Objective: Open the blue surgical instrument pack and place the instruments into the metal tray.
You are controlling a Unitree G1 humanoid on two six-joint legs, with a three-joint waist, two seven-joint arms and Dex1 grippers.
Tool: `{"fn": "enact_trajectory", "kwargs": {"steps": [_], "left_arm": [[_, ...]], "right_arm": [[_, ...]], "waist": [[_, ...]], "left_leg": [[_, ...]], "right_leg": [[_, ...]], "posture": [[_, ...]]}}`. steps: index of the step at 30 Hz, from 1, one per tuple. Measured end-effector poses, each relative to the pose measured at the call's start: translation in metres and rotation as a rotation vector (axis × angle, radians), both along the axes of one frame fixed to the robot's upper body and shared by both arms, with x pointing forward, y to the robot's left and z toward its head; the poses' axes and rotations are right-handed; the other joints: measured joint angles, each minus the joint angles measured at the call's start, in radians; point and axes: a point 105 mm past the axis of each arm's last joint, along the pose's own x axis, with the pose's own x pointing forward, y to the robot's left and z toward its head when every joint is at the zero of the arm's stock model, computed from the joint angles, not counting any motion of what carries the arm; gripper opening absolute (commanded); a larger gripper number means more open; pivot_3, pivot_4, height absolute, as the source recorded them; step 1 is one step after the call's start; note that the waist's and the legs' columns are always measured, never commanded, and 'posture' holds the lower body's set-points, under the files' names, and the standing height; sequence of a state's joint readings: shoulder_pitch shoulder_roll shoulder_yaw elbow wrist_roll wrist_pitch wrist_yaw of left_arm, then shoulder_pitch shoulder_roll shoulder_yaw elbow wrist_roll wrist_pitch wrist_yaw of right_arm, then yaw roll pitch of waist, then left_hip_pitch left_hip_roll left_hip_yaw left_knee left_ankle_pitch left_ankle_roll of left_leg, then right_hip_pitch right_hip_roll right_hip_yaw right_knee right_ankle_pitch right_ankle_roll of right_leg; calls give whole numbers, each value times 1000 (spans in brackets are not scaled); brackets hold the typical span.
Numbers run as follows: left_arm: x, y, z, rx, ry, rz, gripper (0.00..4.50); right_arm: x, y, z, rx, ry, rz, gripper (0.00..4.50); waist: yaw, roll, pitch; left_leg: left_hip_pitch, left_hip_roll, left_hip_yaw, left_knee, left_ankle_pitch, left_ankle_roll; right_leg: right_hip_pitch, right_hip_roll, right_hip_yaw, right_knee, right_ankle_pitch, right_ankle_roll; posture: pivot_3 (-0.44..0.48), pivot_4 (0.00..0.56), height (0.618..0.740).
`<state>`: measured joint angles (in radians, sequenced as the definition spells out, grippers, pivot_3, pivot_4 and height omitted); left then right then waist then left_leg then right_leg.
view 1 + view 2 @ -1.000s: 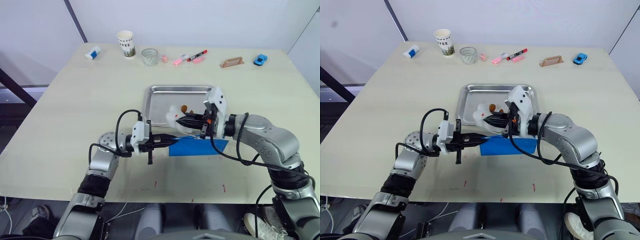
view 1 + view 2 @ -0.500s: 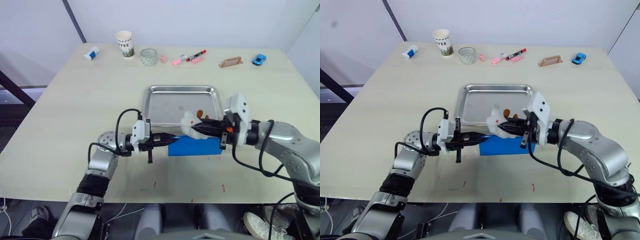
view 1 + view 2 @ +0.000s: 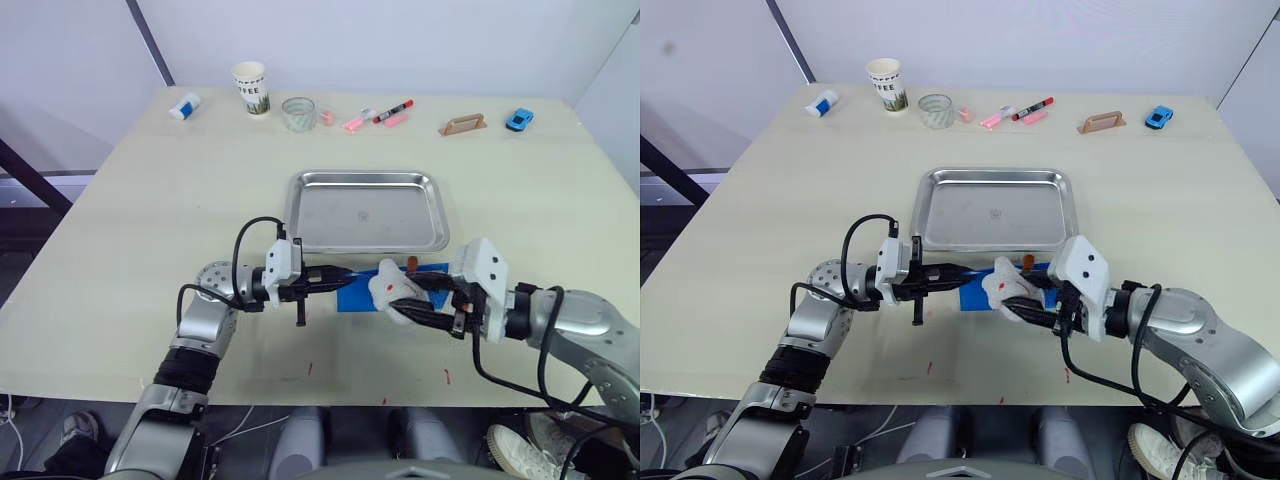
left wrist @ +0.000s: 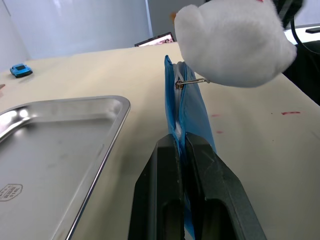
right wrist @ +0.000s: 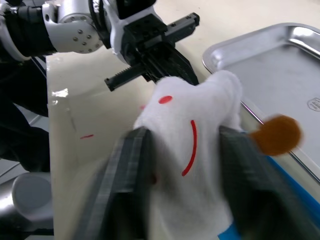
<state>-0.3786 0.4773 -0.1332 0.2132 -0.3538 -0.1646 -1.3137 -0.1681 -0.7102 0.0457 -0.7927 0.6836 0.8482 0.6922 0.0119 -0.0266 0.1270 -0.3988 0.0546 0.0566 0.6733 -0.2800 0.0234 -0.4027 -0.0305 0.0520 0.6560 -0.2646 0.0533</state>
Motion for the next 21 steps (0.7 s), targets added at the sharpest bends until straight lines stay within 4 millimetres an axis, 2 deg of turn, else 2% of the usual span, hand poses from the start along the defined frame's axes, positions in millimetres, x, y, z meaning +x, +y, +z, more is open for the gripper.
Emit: {"fn": "enact_trajectory", "kwargs": {"steps": [2, 7, 10, 18, 21], "left_arm": [[0, 0, 0, 1, 1, -2, 0], [0, 0, 1, 9, -2, -15, 0], [-1, 0, 1, 10, -2, -19, 0], [-1, 0, 2, 11, -6, -22, 0], [-2, 0, 2, 11, -14, -30, 0]], "right_arm": [[-7, -2, -2, -11, 27, 42, 4437], [-20, -14, 7, -18, 28, 141, 4437], [-20, -19, 10, -2, 9, 160, 4437], [23, -44, 14, 16, -76, 19, 4437], [37, -55, 6, 14, -67, 12, 4437]], "waist": [[1, 0, 0], [0, 0, 0], [0, 0, 0], [0, 0, 0], [1, 0, 0]], "left_leg": [[0, 0, 0, 0, 0, 0], [0, 0, -1, 0, 0, 0], [0, 0, -1, 0, 0, 0], [0, 0, 0, 0, 0, 0], [0, 0, 3, 0, 0, 0]], "right_leg": [[0, 0, 0, 0, 0, 0], [0, 0, 0, 0, 0, 0], [0, 0, 0, 0, 0, 0], [1, 0, 0, 0, 0, 0], [1, 1, 0, -1, 0, 0]], "posture": [[0, 150, 740], [0, 150, 740], [0, 150, 740], [0, 150, 740], [0, 150, 740]]}}
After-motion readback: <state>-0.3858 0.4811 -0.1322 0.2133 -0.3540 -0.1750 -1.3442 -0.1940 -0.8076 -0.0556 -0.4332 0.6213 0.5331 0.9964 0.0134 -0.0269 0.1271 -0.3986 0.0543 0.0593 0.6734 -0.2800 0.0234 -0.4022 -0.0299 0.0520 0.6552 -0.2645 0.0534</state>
